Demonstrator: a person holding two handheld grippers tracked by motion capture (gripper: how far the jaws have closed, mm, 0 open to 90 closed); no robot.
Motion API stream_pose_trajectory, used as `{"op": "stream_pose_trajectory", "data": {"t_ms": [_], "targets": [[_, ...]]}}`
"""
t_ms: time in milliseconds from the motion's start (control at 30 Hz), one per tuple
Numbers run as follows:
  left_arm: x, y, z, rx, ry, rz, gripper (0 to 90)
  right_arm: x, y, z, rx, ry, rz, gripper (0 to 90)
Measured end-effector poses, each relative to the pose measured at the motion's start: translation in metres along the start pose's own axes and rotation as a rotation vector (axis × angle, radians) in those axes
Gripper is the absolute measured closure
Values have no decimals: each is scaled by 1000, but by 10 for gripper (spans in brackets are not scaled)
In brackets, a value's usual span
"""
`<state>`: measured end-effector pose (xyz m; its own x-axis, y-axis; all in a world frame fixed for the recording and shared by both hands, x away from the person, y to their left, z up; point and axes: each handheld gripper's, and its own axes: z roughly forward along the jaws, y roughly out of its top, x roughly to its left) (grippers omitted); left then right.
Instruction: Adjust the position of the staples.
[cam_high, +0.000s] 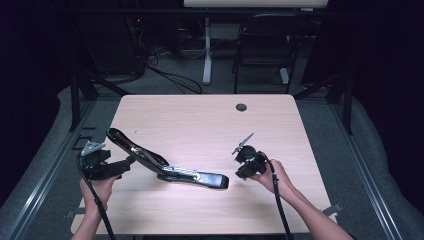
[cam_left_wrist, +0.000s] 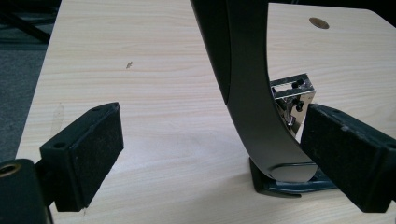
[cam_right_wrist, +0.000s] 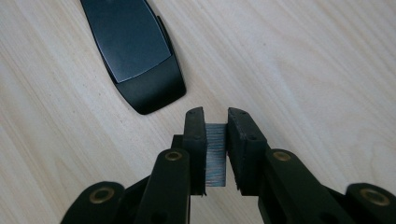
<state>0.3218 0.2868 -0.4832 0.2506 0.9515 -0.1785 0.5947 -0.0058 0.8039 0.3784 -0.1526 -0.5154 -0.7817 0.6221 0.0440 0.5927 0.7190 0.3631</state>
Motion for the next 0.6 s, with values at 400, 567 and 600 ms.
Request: {"op": "stream_pose_trajectory", "data": {"t_ms": [400,567,600], "targets": [[1,0,-1,1,-8,-1,64,-2,11,-21,-102,-19,-16,785],[1,1,-1,-14,-16,-11,63,-1,18,-26,-145,-24,-32,785],[1,1,-2,-13,-17,-14,62,1,20,-28,-160,-23,-34,785]]}}
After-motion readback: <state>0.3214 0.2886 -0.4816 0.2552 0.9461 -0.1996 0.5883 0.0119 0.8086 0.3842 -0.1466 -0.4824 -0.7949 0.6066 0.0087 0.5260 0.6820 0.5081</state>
